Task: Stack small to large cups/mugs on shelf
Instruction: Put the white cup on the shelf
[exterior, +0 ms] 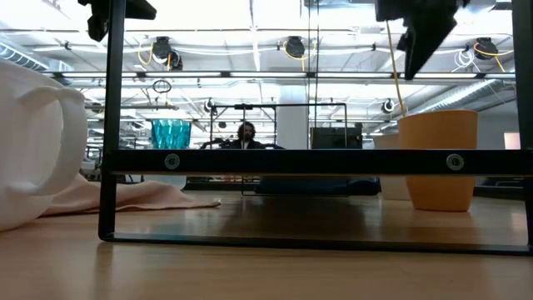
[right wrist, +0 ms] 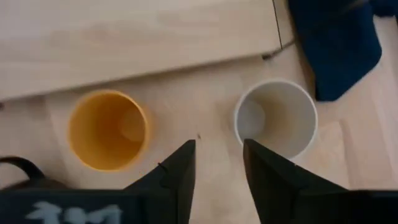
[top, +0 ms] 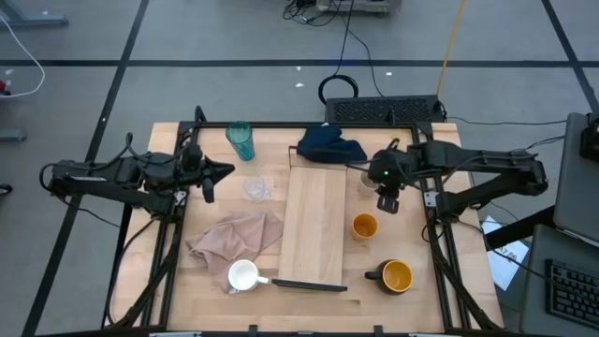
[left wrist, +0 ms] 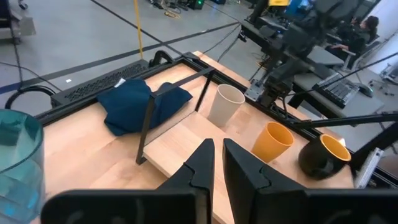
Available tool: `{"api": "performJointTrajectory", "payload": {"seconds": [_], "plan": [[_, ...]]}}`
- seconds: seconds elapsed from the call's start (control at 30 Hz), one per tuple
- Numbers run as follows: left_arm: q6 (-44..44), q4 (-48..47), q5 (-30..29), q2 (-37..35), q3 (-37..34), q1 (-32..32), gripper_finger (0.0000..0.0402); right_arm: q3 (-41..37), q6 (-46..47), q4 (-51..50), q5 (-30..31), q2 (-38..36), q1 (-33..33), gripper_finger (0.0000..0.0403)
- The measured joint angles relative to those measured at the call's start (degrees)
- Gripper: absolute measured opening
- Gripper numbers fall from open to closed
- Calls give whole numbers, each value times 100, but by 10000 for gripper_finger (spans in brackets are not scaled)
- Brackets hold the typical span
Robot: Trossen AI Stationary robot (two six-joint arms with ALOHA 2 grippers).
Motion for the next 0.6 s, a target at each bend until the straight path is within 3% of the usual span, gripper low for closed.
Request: {"api": "performJointTrajectory", "payload": {"seconds": [0.6], "plan": [[-136, 2, 185, 0, 0, 0, 33, -926, -1205, 471, -15, 1, -88, 125]]}}
